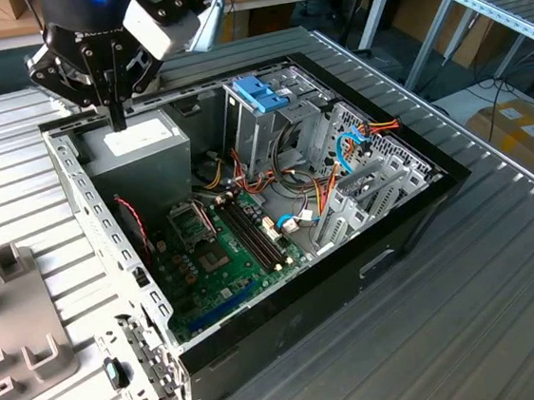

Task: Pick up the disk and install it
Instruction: 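Reach for the disk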

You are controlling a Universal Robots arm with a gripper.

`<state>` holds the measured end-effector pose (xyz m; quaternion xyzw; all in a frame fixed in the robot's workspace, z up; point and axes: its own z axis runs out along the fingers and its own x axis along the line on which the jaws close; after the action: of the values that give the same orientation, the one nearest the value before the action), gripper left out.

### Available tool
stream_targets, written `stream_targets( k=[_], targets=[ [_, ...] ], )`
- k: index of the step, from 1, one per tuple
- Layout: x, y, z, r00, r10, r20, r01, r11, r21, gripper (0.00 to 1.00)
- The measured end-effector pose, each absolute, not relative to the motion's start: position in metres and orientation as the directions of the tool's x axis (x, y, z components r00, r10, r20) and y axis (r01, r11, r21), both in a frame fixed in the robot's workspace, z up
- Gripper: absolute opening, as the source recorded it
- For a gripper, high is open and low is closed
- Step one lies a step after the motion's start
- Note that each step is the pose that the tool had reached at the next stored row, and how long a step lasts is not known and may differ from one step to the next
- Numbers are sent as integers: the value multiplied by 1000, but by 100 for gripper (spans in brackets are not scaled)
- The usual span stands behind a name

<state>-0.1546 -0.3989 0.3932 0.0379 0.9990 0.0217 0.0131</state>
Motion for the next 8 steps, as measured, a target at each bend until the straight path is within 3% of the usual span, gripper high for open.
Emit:
stream_targets(
  k=[8],
  targets=[
    [-163, -399, 393, -997, 76, -24, 75, 996, 44, 11]
  ],
)
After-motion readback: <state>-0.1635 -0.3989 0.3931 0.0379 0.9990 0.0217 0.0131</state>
